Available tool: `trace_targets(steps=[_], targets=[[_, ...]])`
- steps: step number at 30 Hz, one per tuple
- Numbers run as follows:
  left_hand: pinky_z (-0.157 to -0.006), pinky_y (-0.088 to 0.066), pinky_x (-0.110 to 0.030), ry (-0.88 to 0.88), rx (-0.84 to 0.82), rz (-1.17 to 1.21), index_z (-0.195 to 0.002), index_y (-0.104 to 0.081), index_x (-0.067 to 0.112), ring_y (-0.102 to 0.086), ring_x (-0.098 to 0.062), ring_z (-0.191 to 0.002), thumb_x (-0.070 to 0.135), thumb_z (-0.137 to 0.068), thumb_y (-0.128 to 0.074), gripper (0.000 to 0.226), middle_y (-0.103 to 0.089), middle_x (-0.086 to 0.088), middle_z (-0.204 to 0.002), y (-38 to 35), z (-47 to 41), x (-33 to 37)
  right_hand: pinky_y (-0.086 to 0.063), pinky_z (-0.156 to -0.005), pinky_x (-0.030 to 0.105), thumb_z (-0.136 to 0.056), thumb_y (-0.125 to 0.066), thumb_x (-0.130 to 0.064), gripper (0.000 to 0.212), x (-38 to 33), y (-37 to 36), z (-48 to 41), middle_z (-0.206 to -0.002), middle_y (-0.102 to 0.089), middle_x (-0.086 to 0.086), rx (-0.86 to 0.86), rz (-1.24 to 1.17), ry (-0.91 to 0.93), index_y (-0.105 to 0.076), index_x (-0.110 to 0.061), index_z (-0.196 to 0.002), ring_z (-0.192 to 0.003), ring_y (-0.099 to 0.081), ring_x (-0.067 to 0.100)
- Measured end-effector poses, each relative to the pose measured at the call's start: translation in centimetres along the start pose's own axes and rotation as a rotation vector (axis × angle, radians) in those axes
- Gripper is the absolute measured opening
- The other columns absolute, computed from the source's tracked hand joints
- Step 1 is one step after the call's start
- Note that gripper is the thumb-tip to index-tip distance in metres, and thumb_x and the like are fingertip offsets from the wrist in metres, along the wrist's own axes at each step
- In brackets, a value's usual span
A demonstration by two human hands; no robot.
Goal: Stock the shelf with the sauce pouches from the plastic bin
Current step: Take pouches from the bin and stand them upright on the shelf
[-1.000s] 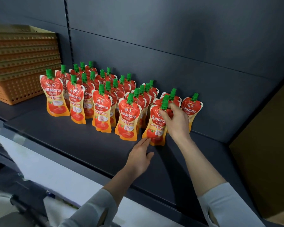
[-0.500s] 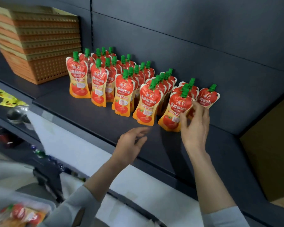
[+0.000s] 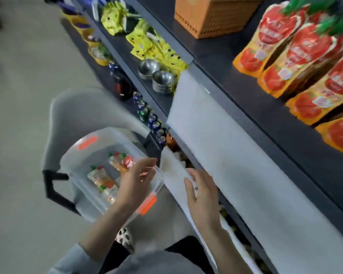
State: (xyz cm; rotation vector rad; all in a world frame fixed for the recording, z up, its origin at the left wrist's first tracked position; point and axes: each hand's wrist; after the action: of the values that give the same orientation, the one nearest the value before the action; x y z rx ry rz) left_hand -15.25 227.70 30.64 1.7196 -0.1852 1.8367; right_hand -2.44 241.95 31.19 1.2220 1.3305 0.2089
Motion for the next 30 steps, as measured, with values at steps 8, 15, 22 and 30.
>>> trace_targets(steps=[8,15,22,30], targets=[[-0.094,-0.049,-0.033,0.475,0.197,0.118,-0.125,-0.053,0.027,-0.061,-0.011,-0.108,0.006,-0.092,-0.059,0.039,-0.061,0.007,-0.122,3.7,3.3,-13.5,-0.047,-0.101,0.039,-0.098,-0.044,-0.036,0.044,1.1,-16.3,-2.9,-0.135,-0.058,-0.001,-0.767,0.113,-0.191,-0.045,-0.025,-0.14,-0.122,-0.057,0.021],[-0.099,-0.042,-0.025,0.621,0.33,0.111,-0.143,-0.041,0.023,-0.048,-0.004,-0.117,0.014,-0.097,-0.052,0.049,-0.049,0.007,-0.139,2.1,-1.0,-21.2,-0.041,-0.103,0.037,-0.101,-0.049,-0.014,0.055,3.0,-32.6,-9.1,-0.14,-0.053,0.008,-1.043,0.262,-0.097,-0.031,-0.02,-0.152,-0.129,-0.051,0.027],[-0.111,-0.036,-0.044,0.811,0.412,0.045,-0.15,-0.028,0.017,-0.039,-0.026,-0.136,0.026,-0.097,-0.051,0.059,-0.04,-0.006,-0.149,-0.4,-6.7,-28.9,-0.033,-0.112,0.046,-0.098,-0.044,-0.009,0.059,5.0,-47.4,-14.0,-0.153,-0.032,0.022,-0.967,0.589,0.233,-0.022,-0.002,-0.152,-0.139,-0.034,0.036],[-0.107,-0.038,-0.05,1.139,0.427,0.101,-0.153,0.0,0.015,-0.034,-0.034,-0.137,0.027,-0.095,-0.047,0.075,-0.011,-0.007,-0.16,-4.6,-8.7,-32.7,-0.048,-0.093,0.038,-0.091,-0.068,-0.029,0.061,6.4,-52.0,-12.3,-0.124,-0.061,0.016,-0.785,0.836,0.52,-0.044,-0.003,-0.141,-0.11,-0.059,0.032]])
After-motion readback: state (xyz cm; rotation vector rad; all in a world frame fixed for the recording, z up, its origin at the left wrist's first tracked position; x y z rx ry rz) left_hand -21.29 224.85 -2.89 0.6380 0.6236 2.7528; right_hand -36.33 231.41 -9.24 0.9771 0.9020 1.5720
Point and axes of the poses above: each hand's wrist, its own z-axis away from the middle knuckle, its own y-axis out of the back of the hand, x = y × z
